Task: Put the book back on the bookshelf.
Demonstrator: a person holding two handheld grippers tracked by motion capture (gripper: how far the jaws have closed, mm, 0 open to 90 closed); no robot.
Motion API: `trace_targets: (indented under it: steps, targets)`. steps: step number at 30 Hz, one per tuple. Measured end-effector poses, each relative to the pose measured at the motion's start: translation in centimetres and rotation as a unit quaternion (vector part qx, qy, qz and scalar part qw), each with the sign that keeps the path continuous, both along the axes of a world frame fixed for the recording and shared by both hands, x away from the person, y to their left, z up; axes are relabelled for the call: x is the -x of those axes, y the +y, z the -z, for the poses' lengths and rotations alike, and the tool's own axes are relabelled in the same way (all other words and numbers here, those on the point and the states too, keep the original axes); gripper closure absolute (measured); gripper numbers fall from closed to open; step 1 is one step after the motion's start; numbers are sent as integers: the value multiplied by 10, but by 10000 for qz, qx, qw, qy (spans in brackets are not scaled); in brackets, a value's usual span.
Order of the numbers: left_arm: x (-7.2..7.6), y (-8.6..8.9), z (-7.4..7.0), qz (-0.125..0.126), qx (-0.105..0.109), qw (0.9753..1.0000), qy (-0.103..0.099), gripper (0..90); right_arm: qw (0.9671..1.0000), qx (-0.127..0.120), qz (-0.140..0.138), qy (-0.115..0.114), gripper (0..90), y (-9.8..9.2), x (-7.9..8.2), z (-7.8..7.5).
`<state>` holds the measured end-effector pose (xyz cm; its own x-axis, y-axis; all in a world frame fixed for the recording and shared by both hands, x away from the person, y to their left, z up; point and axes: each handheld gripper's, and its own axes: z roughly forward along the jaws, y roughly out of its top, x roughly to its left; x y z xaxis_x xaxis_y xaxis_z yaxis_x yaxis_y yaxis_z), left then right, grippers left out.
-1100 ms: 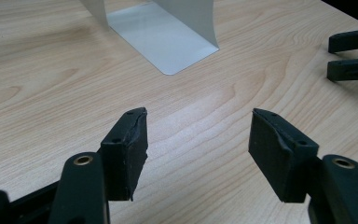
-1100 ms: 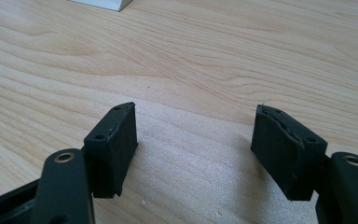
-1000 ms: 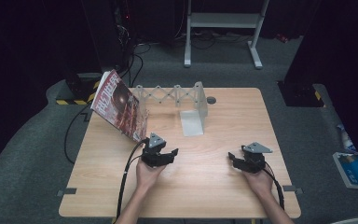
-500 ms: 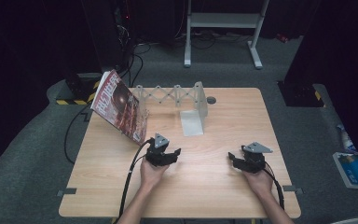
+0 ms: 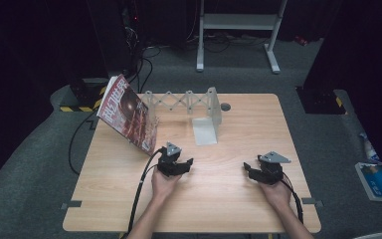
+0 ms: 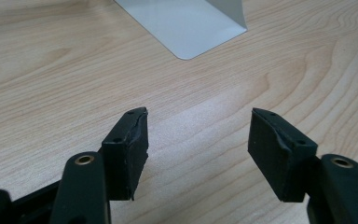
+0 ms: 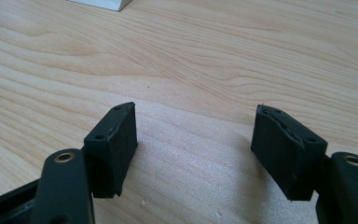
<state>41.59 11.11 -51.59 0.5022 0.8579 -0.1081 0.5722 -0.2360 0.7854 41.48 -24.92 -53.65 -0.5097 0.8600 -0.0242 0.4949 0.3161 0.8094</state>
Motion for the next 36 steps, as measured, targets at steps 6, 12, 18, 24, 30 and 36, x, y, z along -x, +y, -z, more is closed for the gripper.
trace_targets:
  steps: [6,12,18,24,30,36]
  targets:
    - [-3,1,3,-89,34,9999,39,383,10000,4,-2,-2,310,0,0,0]
    - [-1,-1,8,-110,-63,9999,5,379,10000,2,-2,-1,310,0,0,0]
    - [-2,0,12,-196,-6,9998,21,377,10000,3,2,-4,310,0,0,0]
    - [-1,5,13,-284,-20,9996,-12,375,10000,-4,4,-5,310,0,0,0]
    - [1,3,15,-340,-103,9993,-106,375,10000,-3,7,-5,310,0,0,0]
    - [4,-1,16,-377,-381,9982,-251,372,10000,-1,5,-11,310,0,0,0]
